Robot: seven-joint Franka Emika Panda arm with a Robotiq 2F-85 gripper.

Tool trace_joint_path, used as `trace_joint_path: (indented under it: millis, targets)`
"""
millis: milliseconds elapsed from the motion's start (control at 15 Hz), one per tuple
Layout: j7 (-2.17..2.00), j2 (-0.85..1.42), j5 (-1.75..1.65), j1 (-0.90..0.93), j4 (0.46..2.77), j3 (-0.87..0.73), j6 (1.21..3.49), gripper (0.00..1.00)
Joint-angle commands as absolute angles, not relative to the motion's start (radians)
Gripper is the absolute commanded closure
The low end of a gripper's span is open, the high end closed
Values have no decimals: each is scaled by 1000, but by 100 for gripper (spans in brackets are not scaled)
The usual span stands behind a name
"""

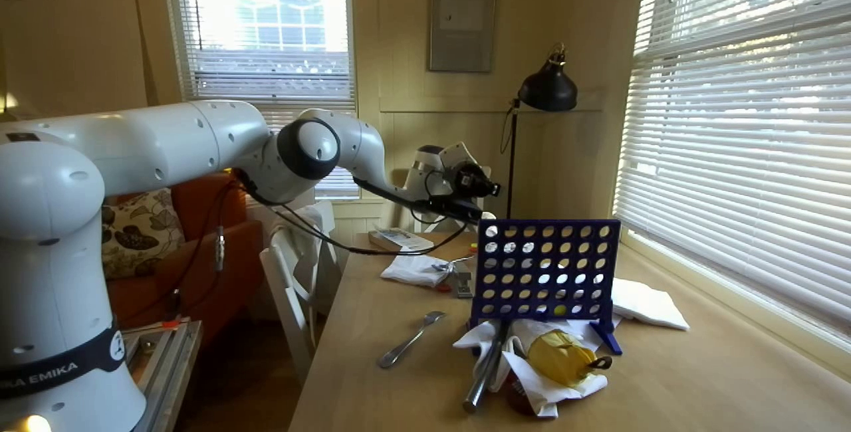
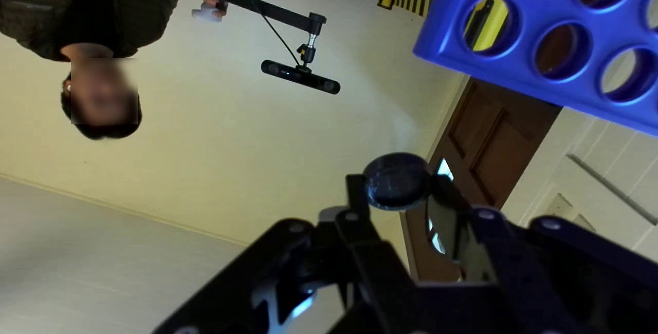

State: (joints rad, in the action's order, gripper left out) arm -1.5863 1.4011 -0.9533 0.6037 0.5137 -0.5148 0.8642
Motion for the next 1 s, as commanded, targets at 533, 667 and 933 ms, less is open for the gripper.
trace_joint_path:
  millis: [533, 667, 933]
  targets:
    - [-1621, 1407, -939, 594, 523, -509, 848, 90]
    - [-1629, 1411, -936, 592, 529, -507, 826, 90]
    - [-1624, 1424, -976, 586, 538, -522, 892, 90]
